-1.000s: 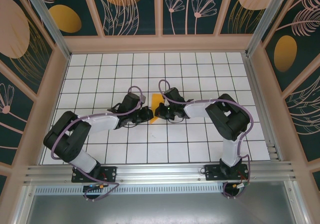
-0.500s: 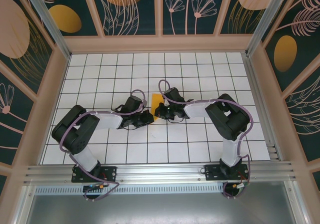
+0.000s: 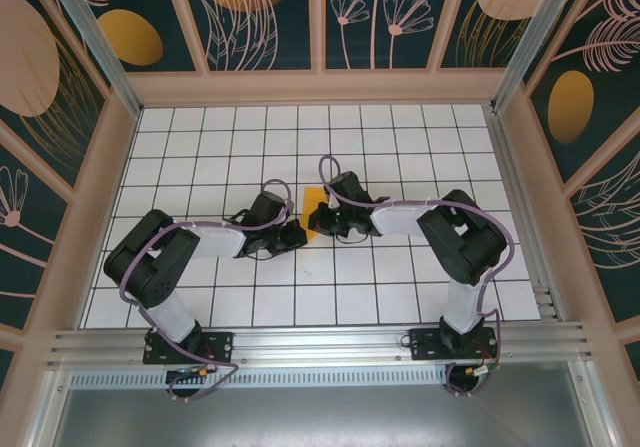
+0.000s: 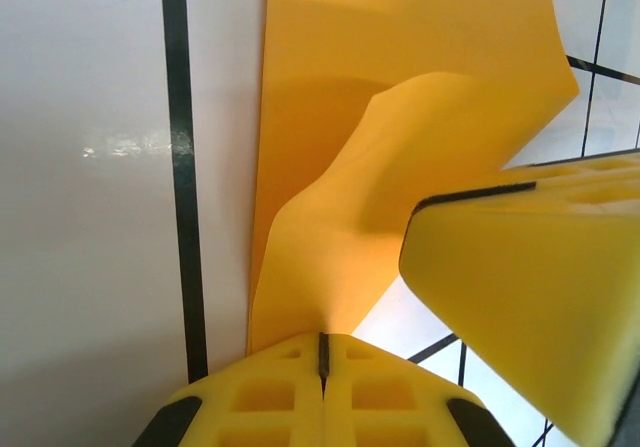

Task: Fold a paper plane with a square sheet of paper (pick it up from the middle)
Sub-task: Third fold the triangle at the center of the table.

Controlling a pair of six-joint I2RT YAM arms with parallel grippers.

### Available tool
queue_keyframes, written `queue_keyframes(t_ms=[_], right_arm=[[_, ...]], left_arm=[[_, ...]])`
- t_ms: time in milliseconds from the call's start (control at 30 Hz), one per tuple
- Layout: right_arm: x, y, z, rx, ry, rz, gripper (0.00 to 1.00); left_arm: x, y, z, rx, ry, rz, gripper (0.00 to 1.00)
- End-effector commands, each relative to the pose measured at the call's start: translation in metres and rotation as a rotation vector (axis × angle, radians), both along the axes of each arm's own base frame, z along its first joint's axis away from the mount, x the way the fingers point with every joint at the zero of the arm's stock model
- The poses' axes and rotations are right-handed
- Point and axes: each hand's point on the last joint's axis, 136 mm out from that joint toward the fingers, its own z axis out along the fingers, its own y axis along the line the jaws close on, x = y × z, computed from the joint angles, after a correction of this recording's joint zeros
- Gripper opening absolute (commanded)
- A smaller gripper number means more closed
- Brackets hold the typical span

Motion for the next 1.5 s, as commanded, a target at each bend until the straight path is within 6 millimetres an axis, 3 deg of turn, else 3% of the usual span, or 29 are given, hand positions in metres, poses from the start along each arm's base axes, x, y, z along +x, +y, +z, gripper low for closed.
queue_keyframes(t_ms=[0,333,433,600,1033,1267,1467], right_arm=[[-0.014,-0.001,-0.008,-0.009,0.03,0.031,0.03],[-0.017,-0.005,-0.034,-0.052,0.079,0.028,0.02],[-0.017,-0.007,-0.037,-0.064,0.085,0.022,0.02],[-0.017,-0.008,-0.036,-0.066,0.084,0.021,0.02],[-0.013,-0.006,-0.034,-0.061,0.075,0.021,0.02],[-0.005,-0.012,-0.035,-0.073,0.053,0.033,0.02],[0.005,-0.017,-0.036,-0.072,0.019,0.081,0.02]], left_arm=[[-0.009,0.02,-0.023,0.101,0.048,0.049,0.01],[-0.008,0.019,-0.021,0.088,0.044,0.049,0.01],[-0.003,0.012,-0.007,0.044,0.012,0.046,0.03],[0.009,0.005,0.016,-0.012,-0.055,0.066,0.14],[-0.01,0.012,-0.015,0.045,0.042,0.031,0.1],[-0.018,0.034,-0.034,0.18,0.073,0.029,0.08],[-0.026,0.058,-0.062,0.349,0.105,0.006,0.08]])
